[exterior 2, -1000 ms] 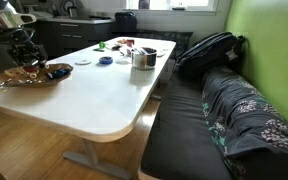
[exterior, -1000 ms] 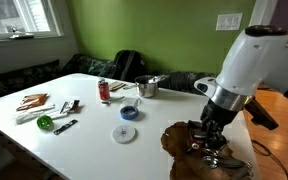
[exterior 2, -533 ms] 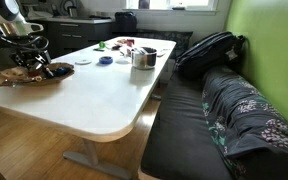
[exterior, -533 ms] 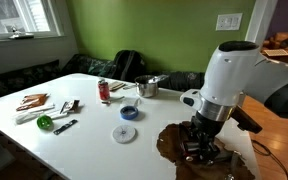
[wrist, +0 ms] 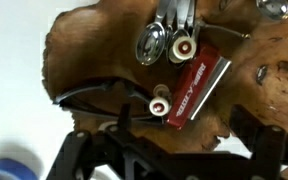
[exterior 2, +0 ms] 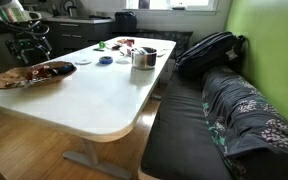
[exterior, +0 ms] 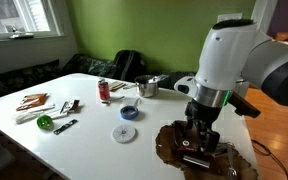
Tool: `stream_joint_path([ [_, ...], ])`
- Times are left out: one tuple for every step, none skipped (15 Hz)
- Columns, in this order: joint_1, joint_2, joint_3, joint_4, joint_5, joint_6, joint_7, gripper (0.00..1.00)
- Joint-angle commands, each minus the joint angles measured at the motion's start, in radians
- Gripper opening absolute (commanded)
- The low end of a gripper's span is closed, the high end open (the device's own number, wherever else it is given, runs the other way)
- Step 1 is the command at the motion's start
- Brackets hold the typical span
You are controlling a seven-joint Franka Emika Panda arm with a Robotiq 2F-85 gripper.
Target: Put the toy cart on the wooden plate
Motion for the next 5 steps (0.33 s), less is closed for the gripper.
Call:
stream_joint_path([
  [0.006,-0.194,0.009,-0.071,-0.004,-0.024,0.038,1.0],
  [0.0,-0.213,0.003,-0.066,-0.017,-0.013,0.033,1.0],
  [-0.012,-0.208,-0.006,-0.051,-0.029,0.009,0.006,1.0],
  [-0.002,-0.161,0.005,-0.026,-0.006,-0.005,0.009,1.0],
  [-0.004,-0.183,0.001,-0.027,-0.008,-0.005,0.008,1.0],
])
